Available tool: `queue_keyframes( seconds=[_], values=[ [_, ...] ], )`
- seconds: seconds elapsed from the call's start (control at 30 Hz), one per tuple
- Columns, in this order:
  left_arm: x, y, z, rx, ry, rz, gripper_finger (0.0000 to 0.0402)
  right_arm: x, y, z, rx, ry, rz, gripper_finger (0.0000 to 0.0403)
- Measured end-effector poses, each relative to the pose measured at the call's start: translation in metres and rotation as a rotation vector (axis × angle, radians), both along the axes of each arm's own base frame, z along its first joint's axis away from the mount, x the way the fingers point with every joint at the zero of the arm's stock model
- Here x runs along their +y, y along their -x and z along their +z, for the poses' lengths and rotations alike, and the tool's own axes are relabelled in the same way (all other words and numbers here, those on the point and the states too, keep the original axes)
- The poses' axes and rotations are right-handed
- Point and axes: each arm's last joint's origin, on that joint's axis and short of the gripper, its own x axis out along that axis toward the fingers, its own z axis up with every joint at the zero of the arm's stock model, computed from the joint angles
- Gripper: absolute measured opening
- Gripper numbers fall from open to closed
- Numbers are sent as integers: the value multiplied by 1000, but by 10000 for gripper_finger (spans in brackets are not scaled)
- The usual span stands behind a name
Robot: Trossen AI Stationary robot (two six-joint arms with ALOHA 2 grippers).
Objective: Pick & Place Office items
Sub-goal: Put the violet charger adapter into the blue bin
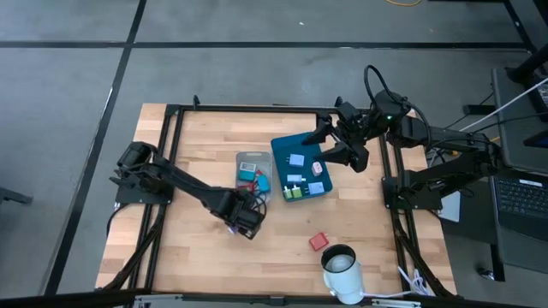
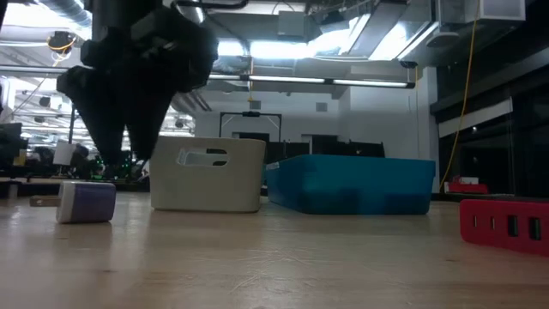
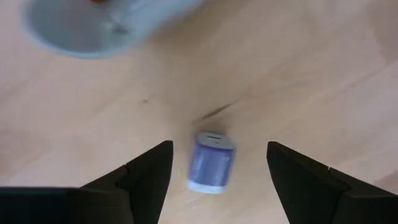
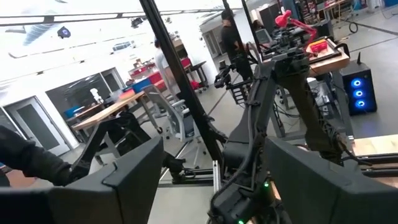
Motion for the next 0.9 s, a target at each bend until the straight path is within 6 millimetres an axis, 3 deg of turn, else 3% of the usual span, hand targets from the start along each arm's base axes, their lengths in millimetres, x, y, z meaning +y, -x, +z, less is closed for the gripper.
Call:
queue_keyframes(
  seconds=[0.4, 0.7, 0.8, 0.9],
  values=[
    [-14, -7, -35, 106, 65, -109, 255, 0, 0, 1, -6, 2, 8, 284],
    [-20, -9, -51, 150, 72, -128, 252, 0, 0, 0, -12, 16, 6, 284],
    [-21, -9, -53, 154, 81, -128, 229, 0, 0, 0, -15, 22, 5, 284],
    [-21, -10, -53, 151, 88, -128, 177, 0, 0, 0, -16, 21, 2, 284]
  ],
)
